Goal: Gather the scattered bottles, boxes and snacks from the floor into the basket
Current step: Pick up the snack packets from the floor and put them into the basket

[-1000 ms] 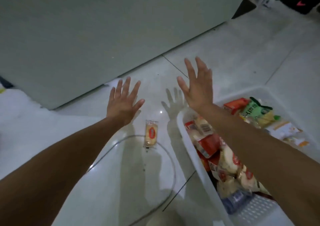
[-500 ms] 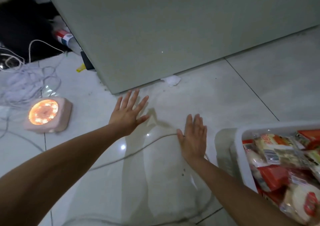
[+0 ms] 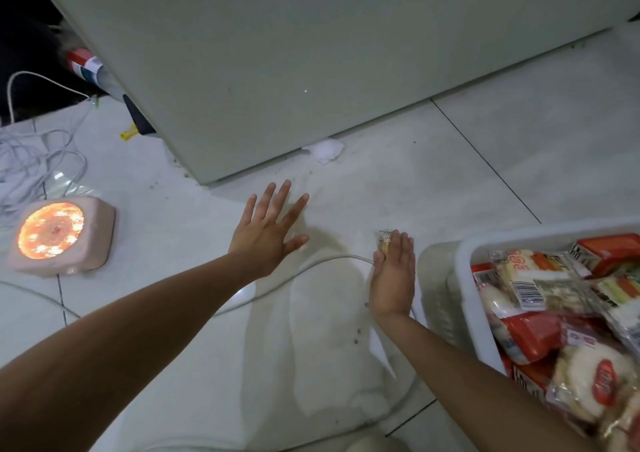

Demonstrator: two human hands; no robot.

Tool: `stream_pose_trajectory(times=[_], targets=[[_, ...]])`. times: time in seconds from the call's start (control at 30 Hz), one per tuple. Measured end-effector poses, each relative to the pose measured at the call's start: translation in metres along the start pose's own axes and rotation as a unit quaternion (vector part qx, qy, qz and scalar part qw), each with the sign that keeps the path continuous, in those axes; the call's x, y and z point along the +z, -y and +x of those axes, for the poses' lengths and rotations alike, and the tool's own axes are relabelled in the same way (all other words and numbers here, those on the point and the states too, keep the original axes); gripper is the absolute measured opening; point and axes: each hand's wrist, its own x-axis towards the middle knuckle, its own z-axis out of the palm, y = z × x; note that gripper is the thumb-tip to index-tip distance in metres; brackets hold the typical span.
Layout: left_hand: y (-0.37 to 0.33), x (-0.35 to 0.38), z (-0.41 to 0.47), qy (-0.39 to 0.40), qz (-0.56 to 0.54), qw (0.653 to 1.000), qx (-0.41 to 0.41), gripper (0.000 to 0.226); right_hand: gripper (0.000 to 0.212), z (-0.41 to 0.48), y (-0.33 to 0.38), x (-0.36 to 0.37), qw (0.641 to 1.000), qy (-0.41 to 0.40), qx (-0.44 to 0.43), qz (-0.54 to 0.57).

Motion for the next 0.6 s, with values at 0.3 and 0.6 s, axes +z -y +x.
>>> stream_pose_trajectory(times=[0.3,0.6], targets=[[-0.035,-0.029,0.026,-0.038,-0.004,0.998,0.052,0.075,0.039,-0.010,0.032,-0.067,0.981,0.041,-0.177,0.064],[-0.130,-0.080,0.075,-0.081,-0.018,0.984,0.158,0.073,0.032,0.017,-0.026,-0.214,0.932,-0.233,-0.261,-0.090]])
